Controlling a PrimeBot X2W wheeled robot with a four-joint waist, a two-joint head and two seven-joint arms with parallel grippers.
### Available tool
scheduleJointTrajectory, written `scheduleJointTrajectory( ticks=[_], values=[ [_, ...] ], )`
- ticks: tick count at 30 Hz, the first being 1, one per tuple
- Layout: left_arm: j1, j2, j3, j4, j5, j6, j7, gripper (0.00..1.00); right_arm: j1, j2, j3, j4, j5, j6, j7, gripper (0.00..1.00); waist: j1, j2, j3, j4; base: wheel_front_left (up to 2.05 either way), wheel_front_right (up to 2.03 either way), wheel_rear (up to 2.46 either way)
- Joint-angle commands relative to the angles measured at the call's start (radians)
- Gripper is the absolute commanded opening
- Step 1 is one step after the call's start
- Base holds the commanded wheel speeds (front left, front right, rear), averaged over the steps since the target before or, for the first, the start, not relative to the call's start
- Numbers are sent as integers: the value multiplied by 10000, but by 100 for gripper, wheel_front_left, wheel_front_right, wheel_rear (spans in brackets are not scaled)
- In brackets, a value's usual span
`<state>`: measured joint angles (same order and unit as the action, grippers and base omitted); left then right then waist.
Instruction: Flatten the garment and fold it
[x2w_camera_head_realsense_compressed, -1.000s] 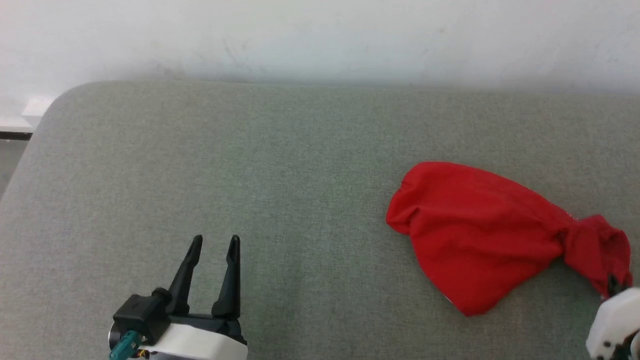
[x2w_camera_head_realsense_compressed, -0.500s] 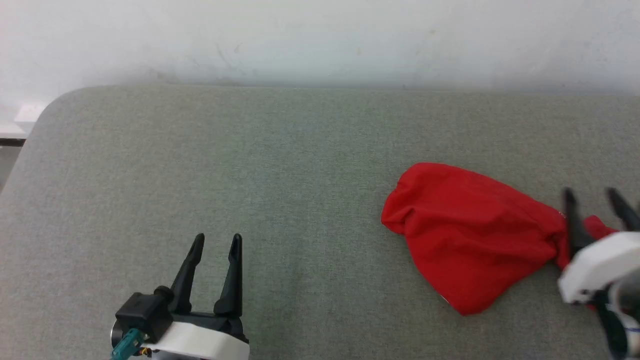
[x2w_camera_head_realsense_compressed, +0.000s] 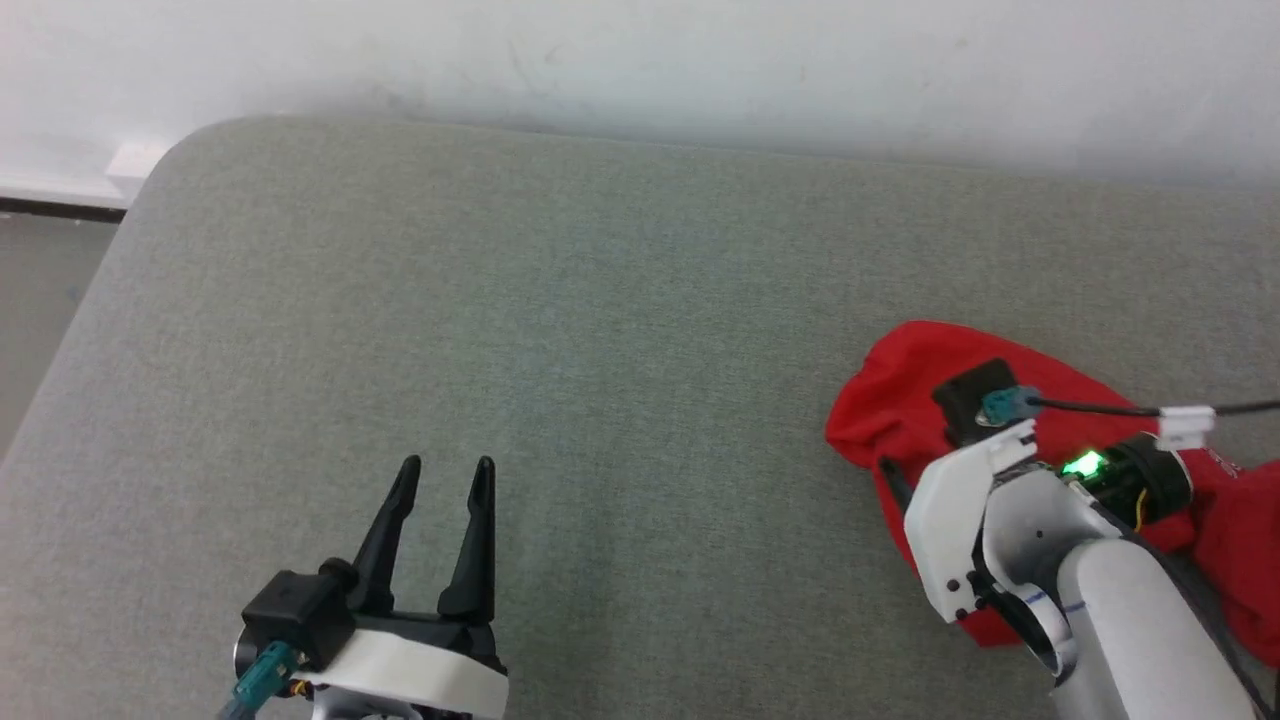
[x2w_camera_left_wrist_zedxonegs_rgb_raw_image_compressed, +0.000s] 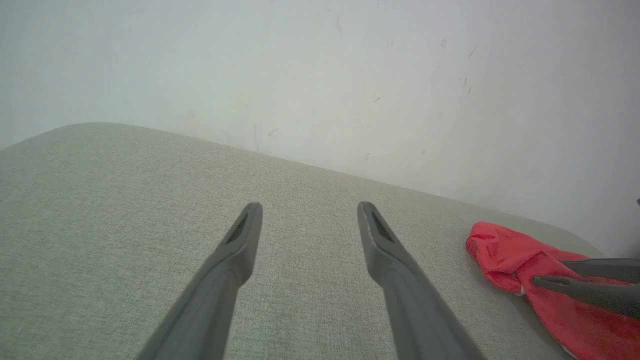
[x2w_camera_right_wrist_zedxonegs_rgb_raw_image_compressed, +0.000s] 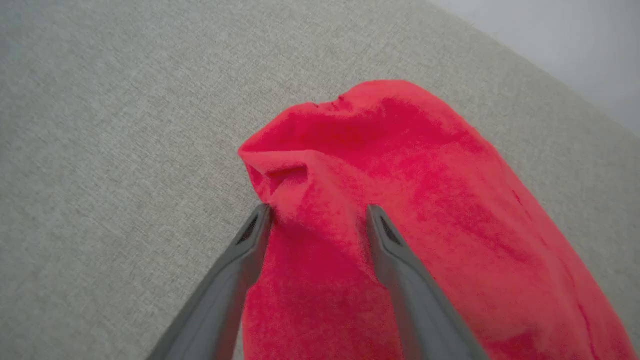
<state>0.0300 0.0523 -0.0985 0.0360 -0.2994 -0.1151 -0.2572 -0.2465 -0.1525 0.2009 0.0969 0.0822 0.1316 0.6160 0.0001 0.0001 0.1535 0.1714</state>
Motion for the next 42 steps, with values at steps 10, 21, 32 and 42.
scheduleJointTrajectory(
  ticks=[10,21,32,42],
  values=[
    [-295,-19,-109,180,-159,-73,-45,100,-1149,-51,407,2229,-580,-9,-713,0,-1,-1,184,564,0,0,0],
    [-79,-20,-72,230,-55,-47,-45,100,-1113,721,3003,286,1797,-9,-1752,0,-1,-1,-275,360,0,0,0],
    [75,-20,-180,320,-52,-71,-45,100,974,-904,5007,-531,3706,-9,802,100,-1,-1,-332,242,0,0,0],
    [180,-20,-282,442,-42,-95,-45,100,820,118,3094,-1654,4145,-9,-94,100,-1,-1,-570,104,0,0,0]
  ],
)
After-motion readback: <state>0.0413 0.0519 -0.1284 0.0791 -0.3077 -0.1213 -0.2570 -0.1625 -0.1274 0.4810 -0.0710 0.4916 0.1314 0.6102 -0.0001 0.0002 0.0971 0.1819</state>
